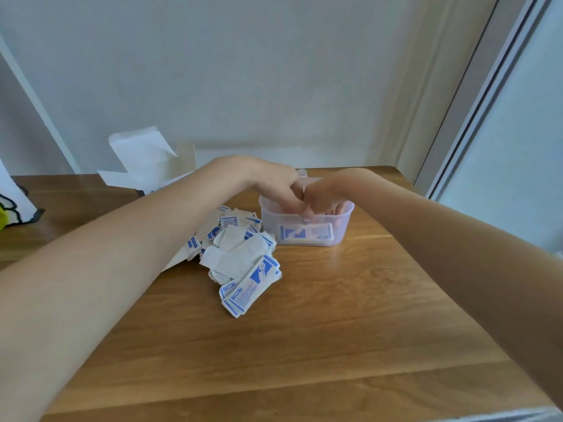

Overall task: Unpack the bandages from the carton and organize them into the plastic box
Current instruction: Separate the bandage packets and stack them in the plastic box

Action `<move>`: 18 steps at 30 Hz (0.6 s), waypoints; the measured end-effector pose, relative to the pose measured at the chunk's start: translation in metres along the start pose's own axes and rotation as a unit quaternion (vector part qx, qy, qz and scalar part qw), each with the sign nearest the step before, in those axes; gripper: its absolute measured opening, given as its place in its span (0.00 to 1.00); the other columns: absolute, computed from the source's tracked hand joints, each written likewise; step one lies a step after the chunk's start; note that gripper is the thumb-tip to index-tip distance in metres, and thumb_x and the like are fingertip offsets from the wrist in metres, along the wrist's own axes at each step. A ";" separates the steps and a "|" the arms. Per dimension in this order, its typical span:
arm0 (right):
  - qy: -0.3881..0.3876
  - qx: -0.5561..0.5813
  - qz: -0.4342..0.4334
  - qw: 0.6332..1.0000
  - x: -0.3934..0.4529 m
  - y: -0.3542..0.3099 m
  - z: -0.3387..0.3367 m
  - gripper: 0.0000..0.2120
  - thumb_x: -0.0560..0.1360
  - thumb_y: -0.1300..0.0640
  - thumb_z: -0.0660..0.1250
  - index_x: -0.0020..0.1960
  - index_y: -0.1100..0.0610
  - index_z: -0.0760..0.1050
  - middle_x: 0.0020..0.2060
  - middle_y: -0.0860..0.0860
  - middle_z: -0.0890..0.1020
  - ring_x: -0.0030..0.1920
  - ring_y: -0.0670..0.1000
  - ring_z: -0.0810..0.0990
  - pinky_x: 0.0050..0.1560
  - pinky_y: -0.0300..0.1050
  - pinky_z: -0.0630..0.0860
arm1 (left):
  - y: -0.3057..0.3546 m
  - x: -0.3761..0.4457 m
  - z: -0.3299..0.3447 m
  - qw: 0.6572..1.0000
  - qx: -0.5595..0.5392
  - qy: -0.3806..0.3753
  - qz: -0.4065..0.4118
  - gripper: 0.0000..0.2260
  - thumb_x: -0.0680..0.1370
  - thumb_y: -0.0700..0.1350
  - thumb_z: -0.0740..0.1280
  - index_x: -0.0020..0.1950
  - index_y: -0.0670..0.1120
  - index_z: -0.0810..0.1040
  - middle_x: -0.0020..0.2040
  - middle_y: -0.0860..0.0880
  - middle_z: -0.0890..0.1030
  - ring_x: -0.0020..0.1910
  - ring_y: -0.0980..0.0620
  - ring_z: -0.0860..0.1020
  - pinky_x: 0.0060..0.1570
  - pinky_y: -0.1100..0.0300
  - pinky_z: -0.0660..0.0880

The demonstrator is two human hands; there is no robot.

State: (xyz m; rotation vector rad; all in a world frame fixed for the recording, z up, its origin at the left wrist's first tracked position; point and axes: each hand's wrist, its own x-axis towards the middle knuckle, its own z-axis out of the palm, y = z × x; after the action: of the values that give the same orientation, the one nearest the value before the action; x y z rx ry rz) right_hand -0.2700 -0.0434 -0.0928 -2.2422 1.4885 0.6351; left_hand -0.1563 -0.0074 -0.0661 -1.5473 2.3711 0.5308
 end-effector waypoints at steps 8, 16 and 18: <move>0.019 -0.020 0.025 0.999 -0.003 0.003 -0.002 0.19 0.80 0.49 0.55 0.67 0.56 0.71 0.64 0.53 0.75 0.58 0.58 0.77 0.59 0.50 0.76 | 0.008 0.019 0.026 0.990 0.103 -0.071 -0.060 0.35 0.71 0.57 0.70 0.74 0.49 0.60 0.67 0.50 0.72 0.60 0.50 0.76 0.61 0.54 0.73; 0.028 -0.021 0.031 0.999 0.003 0.010 -0.008 0.20 0.80 0.47 0.53 0.64 0.59 0.71 0.56 0.54 0.76 0.53 0.56 0.75 0.53 0.46 0.72 | 0.004 0.040 0.020 0.991 0.082 -0.053 -0.092 0.18 0.74 0.44 0.66 0.63 0.45 0.72 0.50 0.48 0.82 0.43 0.52 0.79 0.44 0.61 0.75; 0.045 -0.018 0.028 0.998 0.011 0.014 -0.012 0.20 0.80 0.47 0.53 0.61 0.59 0.73 0.49 0.53 0.74 0.48 0.55 0.72 0.49 0.44 0.69 | 0.001 0.047 0.016 0.991 0.071 -0.045 -0.101 0.18 0.74 0.43 0.66 0.63 0.44 0.72 0.50 0.48 0.82 0.43 0.52 0.79 0.47 0.60 0.76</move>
State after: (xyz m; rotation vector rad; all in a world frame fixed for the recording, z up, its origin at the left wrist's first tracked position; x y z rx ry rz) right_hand -0.2771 -0.0632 -0.0893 -2.2904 1.6016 0.5878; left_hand -0.1752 -0.0385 -0.0993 -1.6379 2.1072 0.3704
